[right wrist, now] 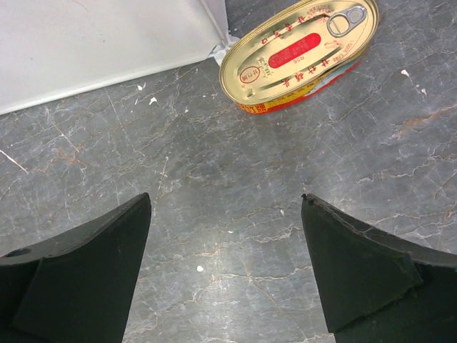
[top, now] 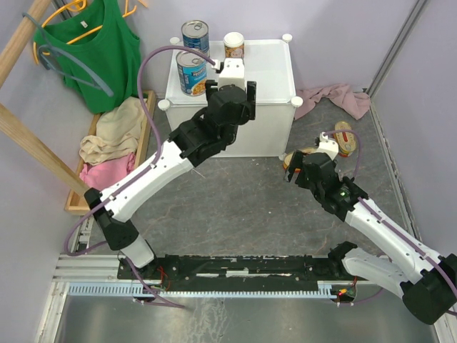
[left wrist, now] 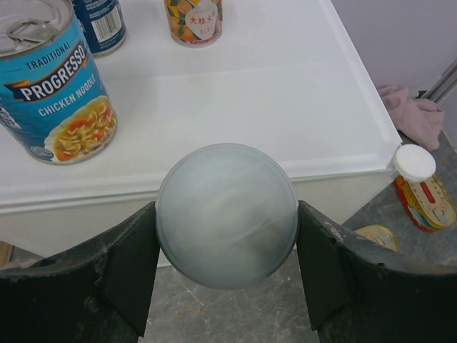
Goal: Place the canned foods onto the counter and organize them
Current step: Place the canned food on the counter.
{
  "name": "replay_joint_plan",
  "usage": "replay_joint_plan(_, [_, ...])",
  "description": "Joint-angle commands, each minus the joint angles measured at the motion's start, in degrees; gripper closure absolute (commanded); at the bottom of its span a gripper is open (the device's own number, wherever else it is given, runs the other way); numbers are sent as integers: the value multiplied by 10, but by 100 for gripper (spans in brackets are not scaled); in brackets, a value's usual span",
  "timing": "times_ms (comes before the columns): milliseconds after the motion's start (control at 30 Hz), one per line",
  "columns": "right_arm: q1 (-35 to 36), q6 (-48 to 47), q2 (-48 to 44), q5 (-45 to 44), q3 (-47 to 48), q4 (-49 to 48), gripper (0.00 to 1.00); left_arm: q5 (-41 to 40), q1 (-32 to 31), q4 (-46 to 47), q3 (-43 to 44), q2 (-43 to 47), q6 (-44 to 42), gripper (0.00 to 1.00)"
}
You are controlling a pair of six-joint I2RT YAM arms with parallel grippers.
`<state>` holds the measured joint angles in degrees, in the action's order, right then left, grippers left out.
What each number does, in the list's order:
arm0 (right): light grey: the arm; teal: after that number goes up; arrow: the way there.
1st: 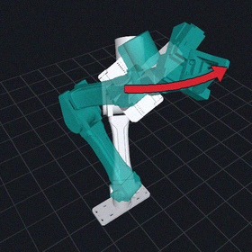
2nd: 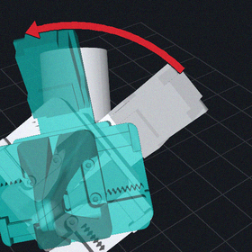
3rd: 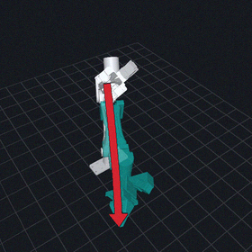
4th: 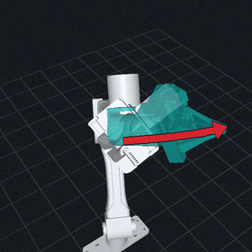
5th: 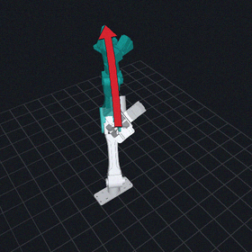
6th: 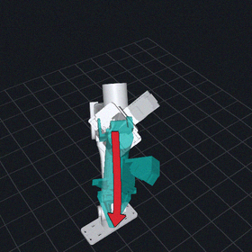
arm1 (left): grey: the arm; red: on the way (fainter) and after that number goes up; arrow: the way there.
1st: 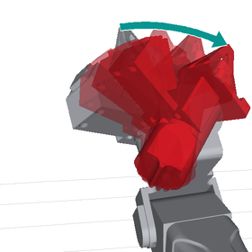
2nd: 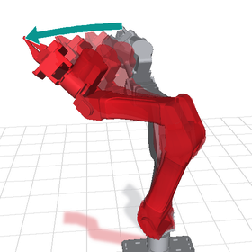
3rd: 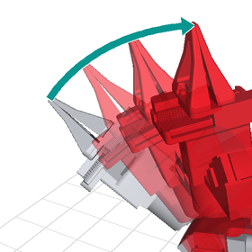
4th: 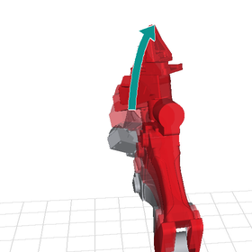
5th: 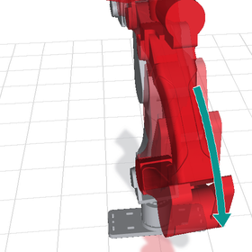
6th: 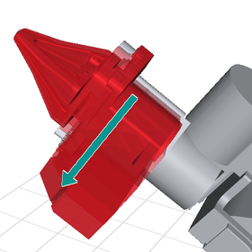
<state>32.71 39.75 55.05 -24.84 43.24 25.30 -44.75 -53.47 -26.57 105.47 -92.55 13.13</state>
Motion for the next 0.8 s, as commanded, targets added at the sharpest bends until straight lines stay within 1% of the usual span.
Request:
replay_joint_plan(0, [-3,-2,-10,6,10,-14,7,21,24,21,62,-15,-15,97])
replay_joint_plan(233, [-3,2,-4,15,5,-28,7,50,54,17,98,-49,-2,97])
replay_joint_plan(467, [-3,2,-2,19,-3,-40,7,60,77,20,134,-81,-3,97])
replay_joint_plan(767, [-3,2,6,30,-9,-58,7,69,90,18,175,-117,-9,97])
